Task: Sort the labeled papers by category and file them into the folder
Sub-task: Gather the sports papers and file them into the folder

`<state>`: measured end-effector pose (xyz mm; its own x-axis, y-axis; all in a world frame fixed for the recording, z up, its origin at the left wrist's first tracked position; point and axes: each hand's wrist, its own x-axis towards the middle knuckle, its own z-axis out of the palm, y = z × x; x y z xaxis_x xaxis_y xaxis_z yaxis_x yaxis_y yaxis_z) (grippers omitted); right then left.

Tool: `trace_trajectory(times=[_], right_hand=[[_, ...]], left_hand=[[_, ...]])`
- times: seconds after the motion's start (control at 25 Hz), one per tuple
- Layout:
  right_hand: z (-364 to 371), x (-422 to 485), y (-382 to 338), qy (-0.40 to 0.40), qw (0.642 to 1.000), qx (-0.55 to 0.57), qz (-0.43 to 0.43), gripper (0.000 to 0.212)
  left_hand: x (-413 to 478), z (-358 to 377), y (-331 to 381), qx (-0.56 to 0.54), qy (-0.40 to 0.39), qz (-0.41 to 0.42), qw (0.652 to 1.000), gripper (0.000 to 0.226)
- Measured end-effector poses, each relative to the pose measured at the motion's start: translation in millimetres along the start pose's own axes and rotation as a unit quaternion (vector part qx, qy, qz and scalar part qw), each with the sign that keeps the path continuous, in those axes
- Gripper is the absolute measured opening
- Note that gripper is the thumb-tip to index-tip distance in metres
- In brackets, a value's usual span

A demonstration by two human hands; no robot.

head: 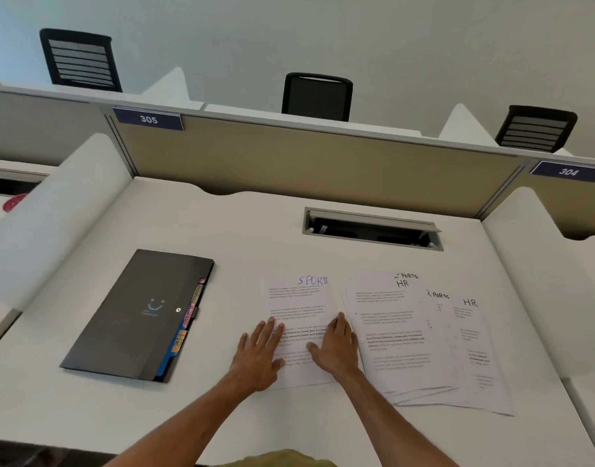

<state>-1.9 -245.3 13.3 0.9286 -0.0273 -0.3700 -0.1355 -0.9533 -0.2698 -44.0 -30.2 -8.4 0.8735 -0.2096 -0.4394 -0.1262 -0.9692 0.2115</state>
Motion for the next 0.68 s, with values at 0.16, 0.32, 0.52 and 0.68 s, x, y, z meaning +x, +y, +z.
trace_trajectory(times=[0.16, 0.32, 0.52, 0.68], right_hand=[[13, -5, -7, -0.017, 0.999, 0.040, -0.028, 0.117], [4, 4, -14, 0.016, 0.992, 0.128, -0.002, 0.098], [-28, 22, -5, 0.046, 0.975, 0.211, 0.058, 0.091], [-11, 20, 5, -0.008, 0.999, 0.047, -0.014, 0.113]], left_hand=[[0, 0, -3, 0.003, -0.001, 0.006, 1.000, 0.086], [0, 1, -3, 0.001, -0.003, 0.008, 1.000, 0.086], [0, 0, -3, -0.001, -0.007, 0.007, 1.000, 0.085], [-1, 0, -2, -0.004, -0.009, 0.005, 1.000, 0.086]])
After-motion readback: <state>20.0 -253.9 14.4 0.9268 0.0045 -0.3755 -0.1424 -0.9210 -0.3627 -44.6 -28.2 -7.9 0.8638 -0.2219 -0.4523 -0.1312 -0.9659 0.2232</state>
